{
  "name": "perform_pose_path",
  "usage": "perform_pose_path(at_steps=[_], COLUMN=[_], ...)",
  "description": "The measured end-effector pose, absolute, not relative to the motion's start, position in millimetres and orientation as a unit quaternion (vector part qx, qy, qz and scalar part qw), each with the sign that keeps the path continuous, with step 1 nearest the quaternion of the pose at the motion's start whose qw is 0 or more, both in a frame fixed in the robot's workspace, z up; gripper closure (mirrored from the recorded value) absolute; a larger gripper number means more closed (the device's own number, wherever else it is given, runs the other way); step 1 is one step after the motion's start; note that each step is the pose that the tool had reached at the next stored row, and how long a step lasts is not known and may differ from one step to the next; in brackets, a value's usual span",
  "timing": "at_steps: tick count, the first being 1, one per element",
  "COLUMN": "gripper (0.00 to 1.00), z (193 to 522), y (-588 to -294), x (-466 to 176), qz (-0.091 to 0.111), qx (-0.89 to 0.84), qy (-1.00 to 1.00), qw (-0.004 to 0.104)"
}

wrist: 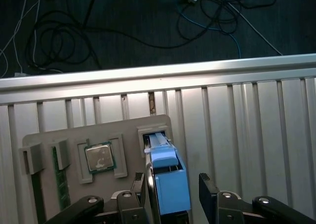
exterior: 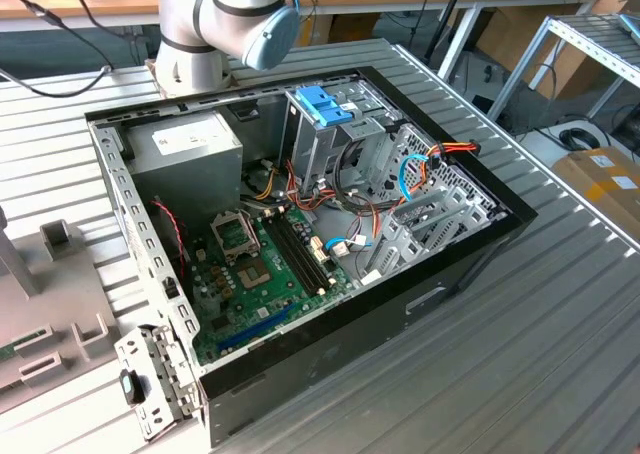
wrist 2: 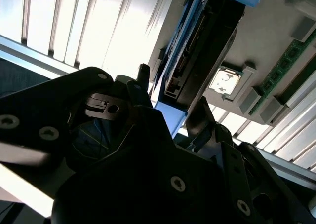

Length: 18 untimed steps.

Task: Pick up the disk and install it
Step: 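Pick up the disk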

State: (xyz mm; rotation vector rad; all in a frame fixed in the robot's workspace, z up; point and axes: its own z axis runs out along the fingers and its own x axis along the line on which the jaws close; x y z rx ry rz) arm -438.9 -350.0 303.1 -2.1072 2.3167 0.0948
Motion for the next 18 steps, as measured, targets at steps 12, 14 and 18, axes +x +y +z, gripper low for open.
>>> perform_pose_path(at_steps=[12, 14, 18], gripper=[0.45, 0.45, 0.45], z=[295.7, 294.2, 293.2], y=[-350.0, -350.0, -350.0], x=[-438.9, -438.9, -439.0], qz=[0.03, 0.03, 0.03], qx=[-0.673, -0.673, -0.673], qy=[0.739, 0.739, 0.739], qw=[0.004, 0.004, 0.004])
